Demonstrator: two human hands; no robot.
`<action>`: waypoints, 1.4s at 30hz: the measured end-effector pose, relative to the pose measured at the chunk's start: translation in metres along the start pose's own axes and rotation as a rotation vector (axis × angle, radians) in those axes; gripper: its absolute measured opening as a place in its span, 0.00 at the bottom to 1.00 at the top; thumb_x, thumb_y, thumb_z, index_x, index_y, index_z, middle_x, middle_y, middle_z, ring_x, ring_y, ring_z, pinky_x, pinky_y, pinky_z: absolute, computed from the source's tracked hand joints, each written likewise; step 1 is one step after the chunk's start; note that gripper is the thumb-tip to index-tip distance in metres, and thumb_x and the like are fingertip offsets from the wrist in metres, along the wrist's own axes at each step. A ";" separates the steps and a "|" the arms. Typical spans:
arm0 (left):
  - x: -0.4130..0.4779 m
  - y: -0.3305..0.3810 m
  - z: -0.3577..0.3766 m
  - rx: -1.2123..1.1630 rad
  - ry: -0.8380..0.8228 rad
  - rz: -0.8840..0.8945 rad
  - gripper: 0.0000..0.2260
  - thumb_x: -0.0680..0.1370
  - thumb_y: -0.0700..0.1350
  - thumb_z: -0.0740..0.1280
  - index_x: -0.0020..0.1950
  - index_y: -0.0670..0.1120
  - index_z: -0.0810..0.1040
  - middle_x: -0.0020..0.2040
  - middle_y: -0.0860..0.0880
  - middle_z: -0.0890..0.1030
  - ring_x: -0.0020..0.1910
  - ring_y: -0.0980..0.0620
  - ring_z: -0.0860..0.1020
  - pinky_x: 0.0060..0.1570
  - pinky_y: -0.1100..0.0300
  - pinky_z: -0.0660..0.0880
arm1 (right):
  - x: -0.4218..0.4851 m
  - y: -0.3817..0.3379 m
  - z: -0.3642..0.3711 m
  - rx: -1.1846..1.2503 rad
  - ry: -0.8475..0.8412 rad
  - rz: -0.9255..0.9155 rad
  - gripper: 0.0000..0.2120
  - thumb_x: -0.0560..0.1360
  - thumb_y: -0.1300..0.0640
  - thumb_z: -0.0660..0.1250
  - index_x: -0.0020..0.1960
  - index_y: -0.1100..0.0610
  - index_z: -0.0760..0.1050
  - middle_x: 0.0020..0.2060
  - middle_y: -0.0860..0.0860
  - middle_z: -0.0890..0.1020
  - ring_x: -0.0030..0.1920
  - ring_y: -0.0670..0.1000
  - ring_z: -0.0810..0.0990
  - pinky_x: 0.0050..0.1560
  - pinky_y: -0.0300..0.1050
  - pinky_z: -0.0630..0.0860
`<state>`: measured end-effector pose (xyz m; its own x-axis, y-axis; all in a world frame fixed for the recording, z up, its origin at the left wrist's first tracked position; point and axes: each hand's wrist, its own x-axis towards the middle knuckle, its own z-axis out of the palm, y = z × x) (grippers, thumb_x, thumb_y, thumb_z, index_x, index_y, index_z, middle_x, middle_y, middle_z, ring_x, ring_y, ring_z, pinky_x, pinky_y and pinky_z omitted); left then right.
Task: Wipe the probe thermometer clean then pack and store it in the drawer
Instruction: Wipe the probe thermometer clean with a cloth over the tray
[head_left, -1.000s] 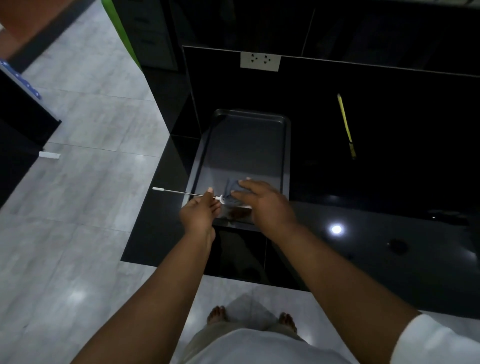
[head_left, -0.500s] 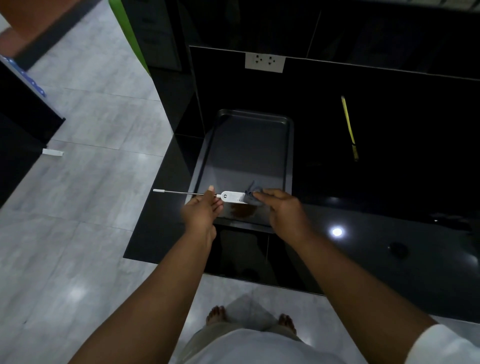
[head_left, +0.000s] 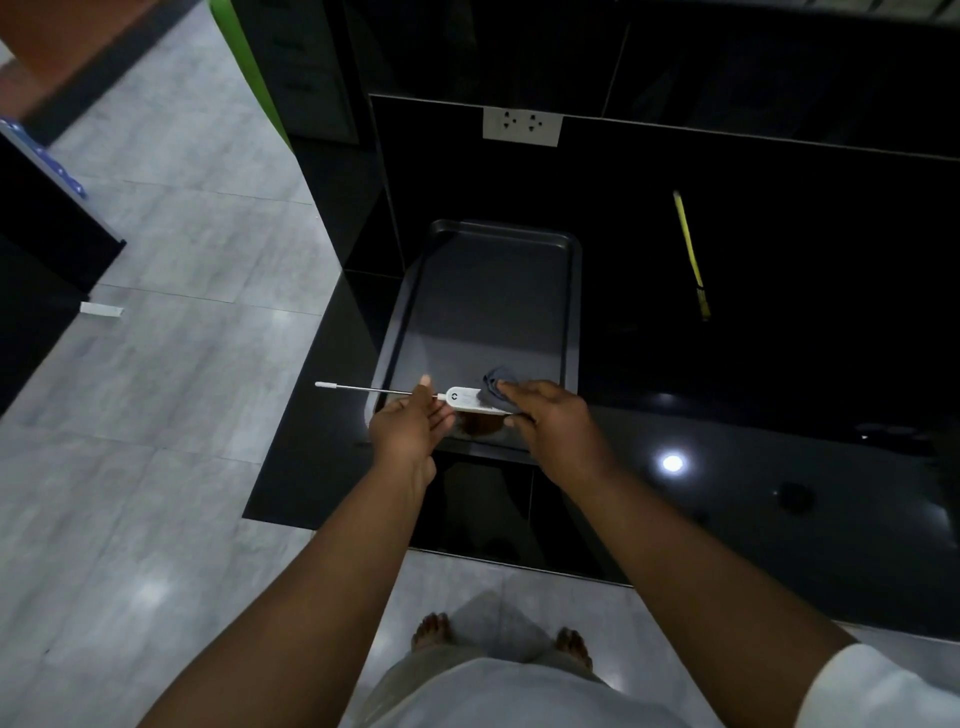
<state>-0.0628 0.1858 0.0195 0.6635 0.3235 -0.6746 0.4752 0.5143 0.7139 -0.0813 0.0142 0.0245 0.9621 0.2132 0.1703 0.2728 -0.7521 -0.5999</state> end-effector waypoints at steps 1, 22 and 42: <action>0.000 -0.001 0.000 0.000 -0.011 -0.007 0.11 0.76 0.47 0.69 0.46 0.39 0.76 0.40 0.42 0.81 0.39 0.47 0.82 0.42 0.57 0.82 | 0.000 0.001 0.001 -0.014 -0.002 -0.004 0.22 0.67 0.67 0.74 0.60 0.58 0.78 0.53 0.59 0.81 0.50 0.56 0.81 0.54 0.46 0.77; 0.012 0.019 0.014 0.364 -0.137 -0.004 0.06 0.74 0.33 0.63 0.41 0.43 0.72 0.39 0.42 0.75 0.37 0.46 0.76 0.36 0.52 0.78 | -0.003 0.001 -0.018 -0.124 -0.014 -0.046 0.18 0.74 0.59 0.60 0.61 0.60 0.77 0.55 0.59 0.80 0.52 0.55 0.80 0.54 0.30 0.69; 0.013 0.034 -0.007 1.714 -0.427 0.947 0.13 0.71 0.42 0.65 0.54 0.48 0.77 0.50 0.44 0.80 0.49 0.42 0.79 0.45 0.52 0.76 | 0.029 0.002 -0.041 -0.245 -0.007 -0.190 0.20 0.67 0.63 0.62 0.57 0.56 0.81 0.56 0.59 0.81 0.53 0.60 0.80 0.55 0.51 0.77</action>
<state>-0.0419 0.2137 0.0337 0.9345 -0.3218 -0.1523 -0.2592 -0.9083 0.3284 -0.0526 -0.0064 0.0603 0.8939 0.3685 0.2554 0.4409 -0.8261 -0.3510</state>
